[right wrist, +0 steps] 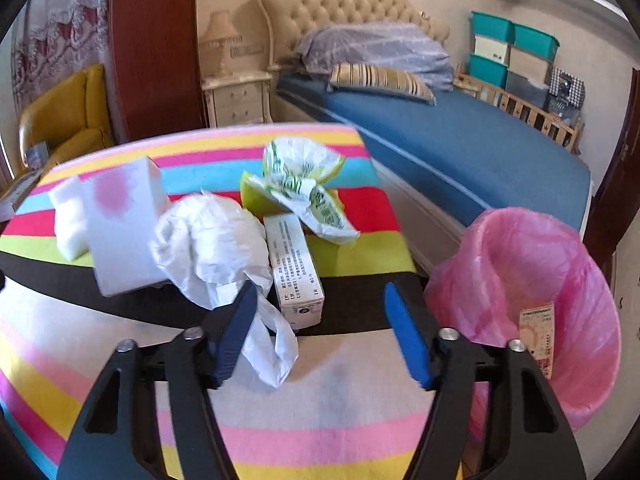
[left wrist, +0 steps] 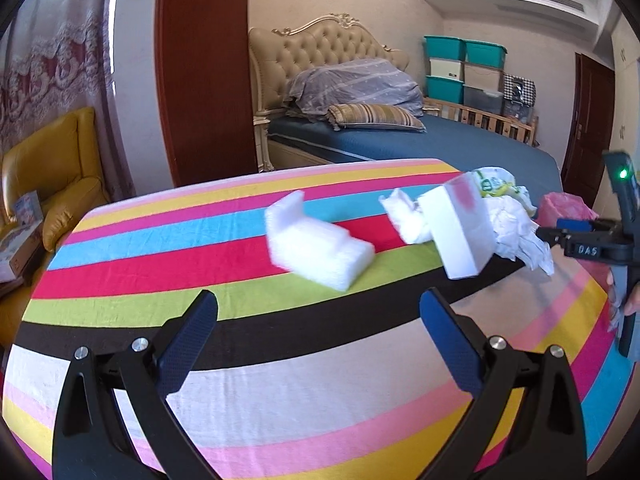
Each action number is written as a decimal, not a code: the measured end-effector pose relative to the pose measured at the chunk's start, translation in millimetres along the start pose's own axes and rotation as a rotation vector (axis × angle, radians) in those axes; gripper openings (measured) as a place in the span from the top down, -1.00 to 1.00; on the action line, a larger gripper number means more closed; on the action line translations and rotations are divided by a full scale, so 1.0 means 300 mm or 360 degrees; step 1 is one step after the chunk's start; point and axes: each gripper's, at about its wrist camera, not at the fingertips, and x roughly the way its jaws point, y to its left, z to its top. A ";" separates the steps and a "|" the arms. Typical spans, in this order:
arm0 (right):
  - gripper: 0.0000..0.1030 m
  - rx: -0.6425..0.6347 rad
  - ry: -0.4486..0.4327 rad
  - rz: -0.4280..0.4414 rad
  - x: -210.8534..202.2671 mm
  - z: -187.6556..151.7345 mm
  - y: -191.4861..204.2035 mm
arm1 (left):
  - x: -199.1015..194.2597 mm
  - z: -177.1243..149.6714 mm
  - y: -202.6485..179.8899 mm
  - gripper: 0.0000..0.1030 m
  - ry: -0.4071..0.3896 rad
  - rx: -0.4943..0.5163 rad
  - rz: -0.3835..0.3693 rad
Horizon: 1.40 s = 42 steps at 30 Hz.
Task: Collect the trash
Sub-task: 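Return both tools to the table and grasp the small white box with the right tool, then grasp the pink-stained white box with the left tool while the right tool holds the small box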
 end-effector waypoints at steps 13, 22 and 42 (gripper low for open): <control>0.51 -0.0040 0.0064 0.0135 0.071 0.036 0.082 | 0.074 0.015 0.068 -0.91 0.0077 -0.0115 -0.0013; 0.51 -0.0045 0.0011 0.0385 -0.065 -0.070 0.177 | 0.131 0.033 0.058 -0.91 0.0142 -0.0158 -0.0010; 0.51 0.0051 -0.0109 0.0436 -0.221 -0.176 0.104 | 0.120 0.031 -0.194 -0.91 0.0185 0.0000 -0.0192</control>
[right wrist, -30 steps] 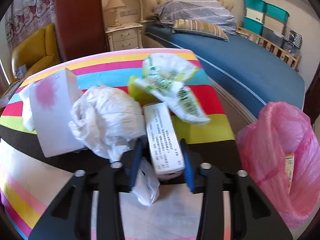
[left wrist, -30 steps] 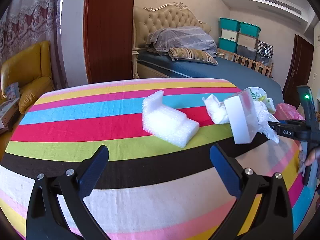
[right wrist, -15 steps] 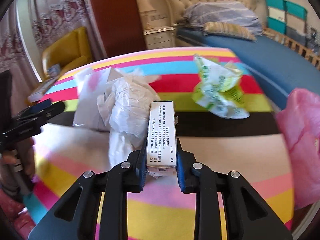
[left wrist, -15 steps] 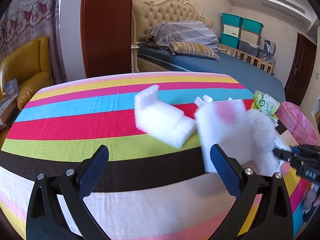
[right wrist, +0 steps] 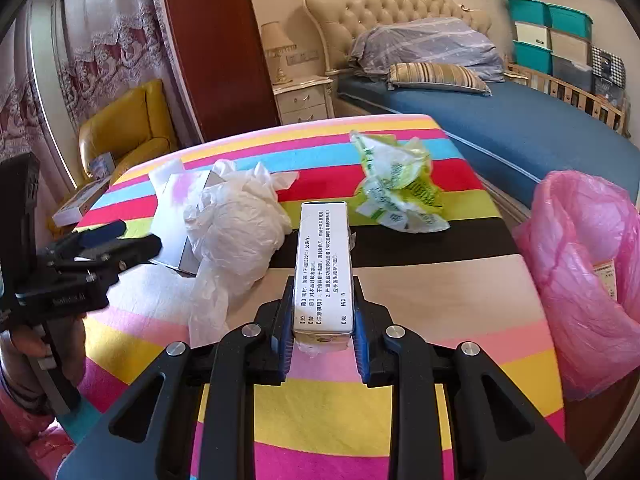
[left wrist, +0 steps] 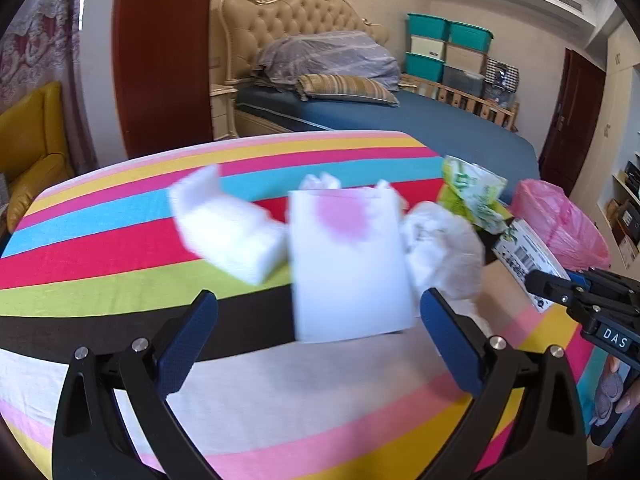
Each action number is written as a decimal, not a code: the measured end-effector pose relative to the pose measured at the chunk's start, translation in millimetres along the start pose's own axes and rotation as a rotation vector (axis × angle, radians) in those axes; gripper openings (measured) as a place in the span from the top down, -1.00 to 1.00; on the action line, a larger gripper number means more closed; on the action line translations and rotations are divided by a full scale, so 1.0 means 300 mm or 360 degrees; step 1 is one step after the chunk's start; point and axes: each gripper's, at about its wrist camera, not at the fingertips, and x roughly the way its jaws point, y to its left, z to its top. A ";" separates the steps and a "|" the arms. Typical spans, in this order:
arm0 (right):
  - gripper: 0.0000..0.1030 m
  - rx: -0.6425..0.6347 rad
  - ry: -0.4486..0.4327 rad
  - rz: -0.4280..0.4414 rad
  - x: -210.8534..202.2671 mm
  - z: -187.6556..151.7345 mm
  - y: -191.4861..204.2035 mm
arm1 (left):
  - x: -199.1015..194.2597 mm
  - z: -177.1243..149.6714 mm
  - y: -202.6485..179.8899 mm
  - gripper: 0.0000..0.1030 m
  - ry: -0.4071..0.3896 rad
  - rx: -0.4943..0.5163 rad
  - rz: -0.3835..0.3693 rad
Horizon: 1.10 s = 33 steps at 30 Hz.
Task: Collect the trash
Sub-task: 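Grasp the pink-stained white box with the left tool while the right tool holds the small box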
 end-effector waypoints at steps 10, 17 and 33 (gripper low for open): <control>0.51 0.0016 -0.0022 0.0007 -0.023 -0.019 -0.008 | 0.098 -0.004 -0.023 -0.28 0.0176 -0.0029 -0.0023; 0.51 -0.0029 -0.0039 -0.0010 -0.041 -0.039 0.052 | -0.006 -0.034 -0.022 -0.26 0.0006 0.0011 -0.0001; 0.51 -0.0159 -0.0160 -0.0035 -0.166 -0.070 0.199 | -0.212 -0.100 -0.039 -0.26 -0.0227 0.0074 -0.0015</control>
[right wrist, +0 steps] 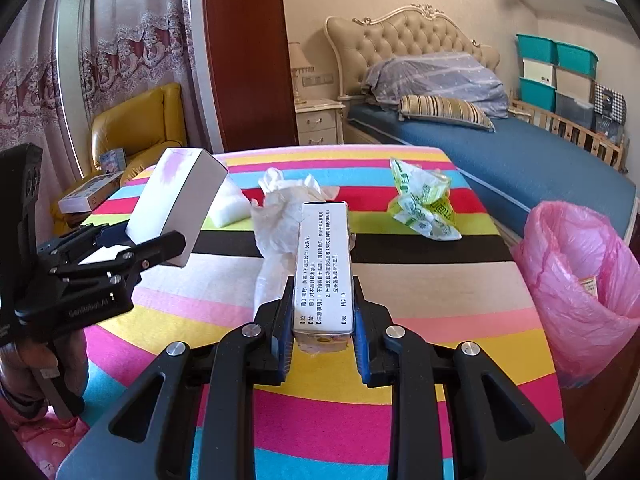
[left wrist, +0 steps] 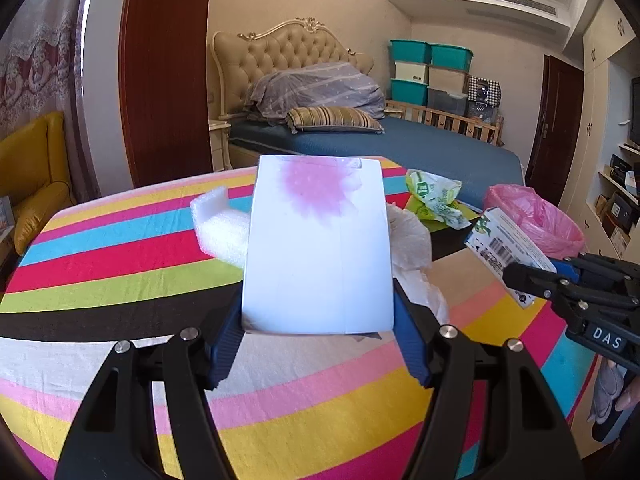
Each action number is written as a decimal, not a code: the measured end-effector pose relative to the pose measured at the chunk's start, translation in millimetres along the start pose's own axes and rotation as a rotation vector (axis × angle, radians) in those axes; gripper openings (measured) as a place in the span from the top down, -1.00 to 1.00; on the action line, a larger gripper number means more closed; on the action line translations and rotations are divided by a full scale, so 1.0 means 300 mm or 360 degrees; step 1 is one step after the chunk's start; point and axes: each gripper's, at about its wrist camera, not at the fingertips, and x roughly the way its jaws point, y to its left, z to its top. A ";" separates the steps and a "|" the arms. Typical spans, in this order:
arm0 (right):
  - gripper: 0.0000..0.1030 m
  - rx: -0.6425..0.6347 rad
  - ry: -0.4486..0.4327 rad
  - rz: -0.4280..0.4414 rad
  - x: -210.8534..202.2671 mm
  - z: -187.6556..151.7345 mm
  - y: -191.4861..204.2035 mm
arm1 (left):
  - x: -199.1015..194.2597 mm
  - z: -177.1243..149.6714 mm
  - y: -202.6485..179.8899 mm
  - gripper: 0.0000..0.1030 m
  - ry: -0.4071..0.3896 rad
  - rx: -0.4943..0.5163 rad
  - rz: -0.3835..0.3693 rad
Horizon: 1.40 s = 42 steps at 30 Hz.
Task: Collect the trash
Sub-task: 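Grasp the pink-stained white box with the left tool while the right tool holds the small box, then carry both boxes over the pink bin while both tools open to drop them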
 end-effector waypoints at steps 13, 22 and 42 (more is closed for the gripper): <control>0.51 0.0012 -0.0226 -0.0047 -0.132 0.038 0.005 | -0.109 0.030 -0.060 -0.27 -0.0179 0.0055 -0.0038; 0.51 0.0061 -0.0300 -0.0079 -0.187 0.050 -0.040 | -0.124 0.049 -0.106 -0.27 -0.0227 0.0109 -0.0051; 0.51 0.0161 -0.0384 -0.0228 -0.274 0.036 -0.199 | -0.074 0.104 -0.228 -0.27 -0.0252 0.0248 -0.0218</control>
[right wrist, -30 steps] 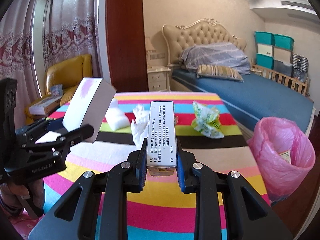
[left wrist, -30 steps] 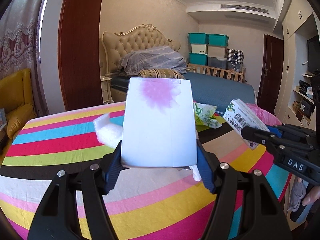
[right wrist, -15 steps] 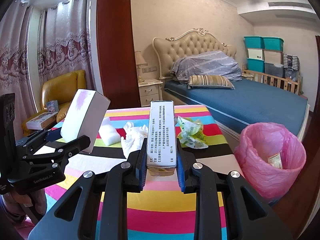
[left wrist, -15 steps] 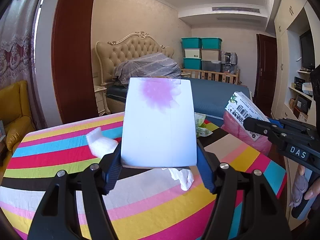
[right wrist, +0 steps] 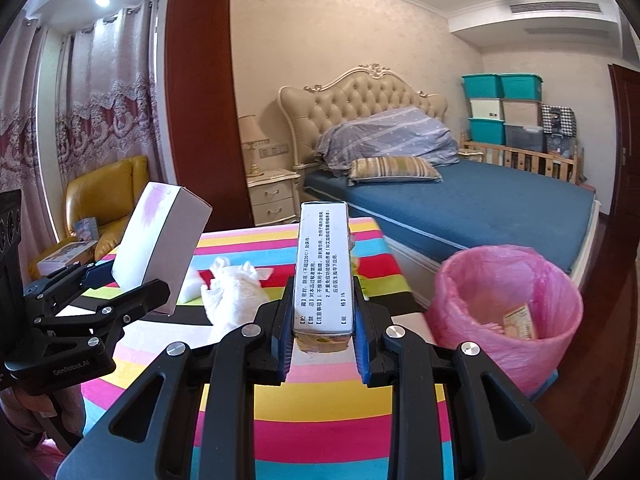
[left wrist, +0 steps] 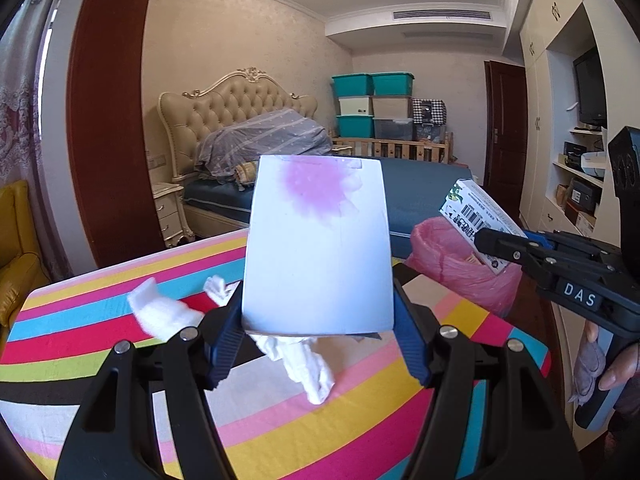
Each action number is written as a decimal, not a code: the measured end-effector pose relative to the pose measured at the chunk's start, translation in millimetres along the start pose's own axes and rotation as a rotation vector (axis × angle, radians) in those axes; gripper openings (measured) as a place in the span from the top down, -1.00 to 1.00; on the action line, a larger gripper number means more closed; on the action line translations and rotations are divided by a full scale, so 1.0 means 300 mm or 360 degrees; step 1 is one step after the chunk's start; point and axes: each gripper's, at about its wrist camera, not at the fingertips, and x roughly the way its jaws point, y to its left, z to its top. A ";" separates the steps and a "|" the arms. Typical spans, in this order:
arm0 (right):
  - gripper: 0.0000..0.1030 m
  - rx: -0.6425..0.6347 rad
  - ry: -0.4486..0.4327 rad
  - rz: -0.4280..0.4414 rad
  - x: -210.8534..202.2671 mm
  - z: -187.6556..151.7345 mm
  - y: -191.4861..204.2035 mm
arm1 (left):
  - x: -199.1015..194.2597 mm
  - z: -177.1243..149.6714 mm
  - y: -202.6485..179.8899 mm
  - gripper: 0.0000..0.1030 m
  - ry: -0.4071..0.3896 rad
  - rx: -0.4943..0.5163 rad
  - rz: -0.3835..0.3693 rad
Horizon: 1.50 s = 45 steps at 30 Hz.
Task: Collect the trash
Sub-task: 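Carry both boxes over the pink bin while both tools open to drop them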
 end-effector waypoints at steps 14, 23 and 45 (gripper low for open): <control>0.51 0.0035 -0.0018 -0.0256 -0.029 0.024 -0.266 | 0.179 0.089 -0.219 -0.27 0.0037 0.0088 -0.0241; 0.51 0.0067 0.0015 -0.0401 0.023 0.040 -0.482 | 0.362 0.201 -0.376 -0.27 0.0090 0.0060 -0.0434; 0.26 0.0204 0.0138 -0.0400 0.238 0.006 -0.847 | 0.789 0.233 -0.568 -0.32 0.0304 0.0084 -0.0557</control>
